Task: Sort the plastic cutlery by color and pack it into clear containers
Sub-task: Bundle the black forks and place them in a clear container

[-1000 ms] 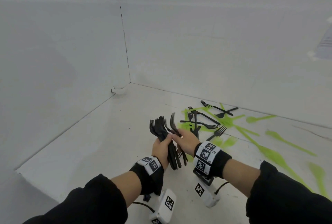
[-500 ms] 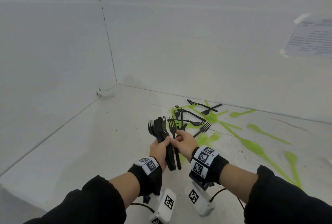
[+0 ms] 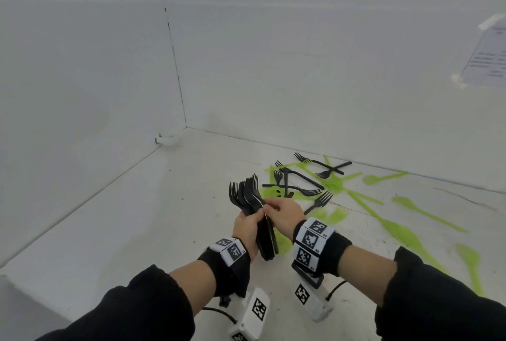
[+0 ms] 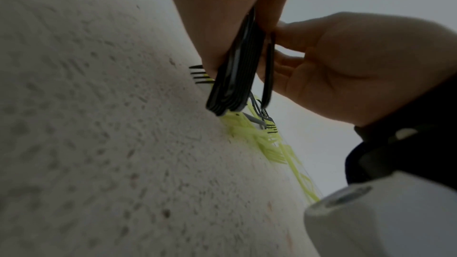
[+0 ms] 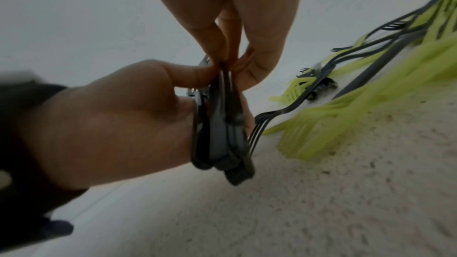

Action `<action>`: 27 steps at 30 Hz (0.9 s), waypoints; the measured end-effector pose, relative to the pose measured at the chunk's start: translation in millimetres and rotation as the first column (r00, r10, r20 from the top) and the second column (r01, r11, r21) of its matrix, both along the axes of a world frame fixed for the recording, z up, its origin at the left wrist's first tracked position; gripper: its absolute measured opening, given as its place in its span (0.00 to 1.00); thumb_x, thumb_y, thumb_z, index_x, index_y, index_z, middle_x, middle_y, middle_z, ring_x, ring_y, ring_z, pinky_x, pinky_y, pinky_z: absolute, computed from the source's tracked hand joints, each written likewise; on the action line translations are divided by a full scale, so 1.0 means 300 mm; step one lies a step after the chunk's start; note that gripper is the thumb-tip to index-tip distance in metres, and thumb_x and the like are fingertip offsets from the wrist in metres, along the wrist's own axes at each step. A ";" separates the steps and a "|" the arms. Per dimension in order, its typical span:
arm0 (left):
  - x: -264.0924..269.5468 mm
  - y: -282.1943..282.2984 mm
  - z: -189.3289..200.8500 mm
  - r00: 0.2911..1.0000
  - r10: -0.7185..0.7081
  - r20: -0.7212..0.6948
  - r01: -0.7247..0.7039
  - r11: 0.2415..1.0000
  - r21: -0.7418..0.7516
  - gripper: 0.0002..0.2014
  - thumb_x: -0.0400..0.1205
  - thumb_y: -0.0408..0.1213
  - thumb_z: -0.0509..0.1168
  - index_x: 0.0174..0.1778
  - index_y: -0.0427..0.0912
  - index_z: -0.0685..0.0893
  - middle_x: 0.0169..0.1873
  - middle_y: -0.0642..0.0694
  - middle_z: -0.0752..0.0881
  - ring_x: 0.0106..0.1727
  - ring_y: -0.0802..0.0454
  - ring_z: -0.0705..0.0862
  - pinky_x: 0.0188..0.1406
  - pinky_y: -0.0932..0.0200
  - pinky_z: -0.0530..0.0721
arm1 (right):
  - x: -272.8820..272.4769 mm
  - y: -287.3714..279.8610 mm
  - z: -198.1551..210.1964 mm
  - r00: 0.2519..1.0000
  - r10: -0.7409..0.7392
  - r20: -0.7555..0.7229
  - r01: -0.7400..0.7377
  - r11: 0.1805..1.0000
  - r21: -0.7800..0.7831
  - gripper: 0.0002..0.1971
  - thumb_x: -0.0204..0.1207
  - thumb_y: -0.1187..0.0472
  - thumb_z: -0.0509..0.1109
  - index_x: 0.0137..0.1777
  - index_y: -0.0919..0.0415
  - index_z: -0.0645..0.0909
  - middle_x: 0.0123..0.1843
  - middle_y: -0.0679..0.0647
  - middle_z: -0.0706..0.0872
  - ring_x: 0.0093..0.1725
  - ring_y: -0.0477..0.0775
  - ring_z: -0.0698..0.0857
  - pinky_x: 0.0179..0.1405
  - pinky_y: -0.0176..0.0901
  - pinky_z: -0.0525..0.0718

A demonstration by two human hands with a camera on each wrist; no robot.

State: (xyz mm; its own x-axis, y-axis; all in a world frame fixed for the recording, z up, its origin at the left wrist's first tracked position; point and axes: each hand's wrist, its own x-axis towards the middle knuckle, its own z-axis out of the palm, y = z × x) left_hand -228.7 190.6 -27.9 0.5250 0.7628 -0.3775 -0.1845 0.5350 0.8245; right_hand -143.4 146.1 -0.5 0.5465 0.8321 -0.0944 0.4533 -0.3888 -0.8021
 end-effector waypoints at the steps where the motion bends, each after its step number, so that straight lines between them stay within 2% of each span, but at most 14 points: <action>1: -0.001 -0.005 0.004 1.000 -0.019 0.014 0.020 0.999 -0.031 0.13 0.85 0.29 0.54 0.62 0.32 0.78 0.44 0.37 0.87 0.38 0.48 0.87 0.34 0.58 0.85 | -0.003 -0.002 -0.004 0.999 -0.033 -0.014 0.033 0.999 0.009 0.14 0.79 0.59 0.65 0.62 0.57 0.82 0.53 0.55 0.87 0.56 0.55 0.84 0.64 0.47 0.80; 3: -0.005 -0.013 0.006 0.999 -0.034 0.014 0.035 0.996 -0.082 0.14 0.86 0.32 0.52 0.60 0.33 0.79 0.37 0.40 0.86 0.31 0.50 0.86 0.27 0.61 0.83 | -0.010 -0.004 -0.009 0.995 -0.059 -0.080 0.063 0.997 0.041 0.07 0.77 0.59 0.68 0.54 0.55 0.81 0.47 0.55 0.86 0.50 0.56 0.86 0.60 0.52 0.83; 5: -0.005 -0.010 0.001 1.000 0.005 0.012 -0.004 0.996 -0.094 0.13 0.86 0.34 0.54 0.61 0.35 0.79 0.41 0.38 0.85 0.37 0.47 0.85 0.32 0.57 0.82 | -0.007 -0.006 -0.009 0.997 0.015 -0.073 -0.014 1.000 0.022 0.09 0.79 0.60 0.65 0.56 0.55 0.83 0.51 0.55 0.87 0.52 0.54 0.86 0.60 0.51 0.84; 6: -0.004 -0.007 -0.003 0.999 0.031 0.013 -0.029 0.997 -0.078 0.11 0.86 0.34 0.55 0.60 0.36 0.79 0.44 0.36 0.85 0.40 0.45 0.85 0.35 0.54 0.83 | 0.001 -0.009 -0.007 0.995 0.069 -0.067 -0.069 0.998 0.002 0.12 0.80 0.61 0.63 0.60 0.56 0.83 0.53 0.54 0.87 0.53 0.52 0.85 0.59 0.46 0.84; 8: 0.001 -0.002 -0.007 0.999 0.050 0.004 -0.050 0.998 -0.024 0.08 0.86 0.31 0.56 0.56 0.37 0.80 0.44 0.36 0.85 0.39 0.43 0.85 0.34 0.53 0.83 | 0.029 -0.016 0.022 0.981 0.180 -0.072 -0.184 0.981 -0.059 0.16 0.81 0.62 0.60 0.66 0.57 0.80 0.49 0.51 0.85 0.44 0.45 0.83 0.40 0.28 0.83; 10: 0.004 -0.001 0.000 0.999 0.046 -0.007 -0.046 0.999 0.008 0.06 0.85 0.29 0.56 0.47 0.38 0.78 0.37 0.39 0.83 0.30 0.46 0.81 0.26 0.58 0.81 | 0.068 -0.021 0.056 0.972 0.228 -0.053 -0.233 0.963 -0.139 0.16 0.81 0.62 0.58 0.66 0.58 0.80 0.42 0.48 0.84 0.33 0.43 0.80 0.25 0.25 0.75; 11: 0.007 0.001 0.005 0.999 0.047 -0.016 -0.047 0.999 0.013 0.06 0.85 0.29 0.56 0.44 0.38 0.76 0.34 0.41 0.81 0.25 0.49 0.79 0.22 0.60 0.78 | 0.094 -0.019 0.066 0.977 0.212 0.000 -0.208 0.962 -0.176 0.15 0.81 0.62 0.58 0.64 0.59 0.80 0.42 0.50 0.84 0.33 0.46 0.81 0.24 0.28 0.75; 13: 0.014 0.009 0.012 0.998 0.051 -0.025 -0.051 0.999 -0.003 0.06 0.85 0.30 0.57 0.41 0.38 0.74 0.32 0.43 0.79 0.19 0.53 0.75 0.19 0.63 0.76 | 0.149 -0.012 0.082 0.968 0.125 0.219 -0.069 0.966 -0.248 0.14 0.81 0.62 0.58 0.60 0.64 0.81 0.50 0.58 0.86 0.46 0.55 0.86 0.33 0.35 0.79; 14: 0.018 0.012 0.016 0.999 0.048 -0.026 -0.048 0.999 -0.013 0.06 0.85 0.31 0.58 0.42 0.37 0.73 0.32 0.43 0.79 0.19 0.53 0.75 0.19 0.63 0.76 | 0.171 -0.009 0.085 0.938 0.124 0.323 -0.019 0.950 -0.310 0.13 0.81 0.61 0.58 0.57 0.66 0.80 0.54 0.60 0.86 0.53 0.58 0.86 0.38 0.39 0.80; 16: 0.023 0.016 0.024 0.999 0.029 -0.027 -0.029 0.999 -0.024 0.04 0.84 0.32 0.60 0.43 0.37 0.74 0.33 0.44 0.80 0.21 0.52 0.75 0.20 0.62 0.76 | 0.208 -0.003 0.075 0.882 0.209 0.422 0.023 0.876 -0.482 0.12 0.82 0.57 0.57 0.51 0.65 0.77 0.55 0.60 0.85 0.56 0.59 0.84 0.41 0.42 0.79; 19: 0.030 0.012 0.025 0.999 -0.016 -0.042 0.016 1.000 0.000 0.04 0.81 0.30 0.65 0.43 0.37 0.75 0.30 0.44 0.78 0.22 0.52 0.76 0.21 0.61 0.78 | 0.243 0.008 0.041 0.850 0.277 0.447 0.071 0.781 -0.620 0.19 0.81 0.49 0.61 0.57 0.66 0.77 0.47 0.57 0.76 0.51 0.57 0.80 0.48 0.45 0.78; 23: 0.043 -0.001 0.016 0.996 -0.072 -0.049 0.074 0.997 0.031 0.05 0.79 0.25 0.66 0.43 0.37 0.77 0.31 0.42 0.80 0.27 0.52 0.81 0.23 0.60 0.81 | 0.267 0.021 0.007 0.867 0.213 0.450 0.121 0.786 -0.606 0.17 0.77 0.53 0.66 0.57 0.66 0.77 0.54 0.59 0.81 0.54 0.56 0.82 0.46 0.42 0.78; 25: 0.050 -0.004 0.012 0.995 -0.092 -0.039 0.094 0.995 0.040 0.05 0.80 0.26 0.66 0.43 0.38 0.78 0.34 0.42 0.82 0.30 0.52 0.83 0.26 0.59 0.83 | 0.281 0.023 0.004 0.881 0.151 0.448 0.162 0.793 -0.587 0.10 0.77 0.57 0.66 0.44 0.66 0.76 0.42 0.54 0.78 0.41 0.52 0.80 0.36 0.37 0.77; 27: 0.056 -0.004 0.009 0.993 -0.104 -0.047 0.107 0.992 0.060 0.05 0.80 0.25 0.66 0.43 0.38 0.78 0.34 0.42 0.82 0.31 0.52 0.82 0.28 0.60 0.84 | 0.298 0.026 0.004 0.902 0.053 0.429 0.222 0.796 -0.564 0.16 0.78 0.60 0.64 0.31 0.63 0.66 0.31 0.51 0.70 0.31 0.47 0.73 0.25 0.32 0.69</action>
State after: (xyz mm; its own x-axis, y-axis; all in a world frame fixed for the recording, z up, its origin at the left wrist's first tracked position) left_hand -212.1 189.4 -25.2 0.5880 0.7268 -0.3551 -0.0932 0.4969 0.8628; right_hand -54.0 154.0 0.7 0.7124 0.6340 -0.3009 0.6204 -0.7694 -0.1523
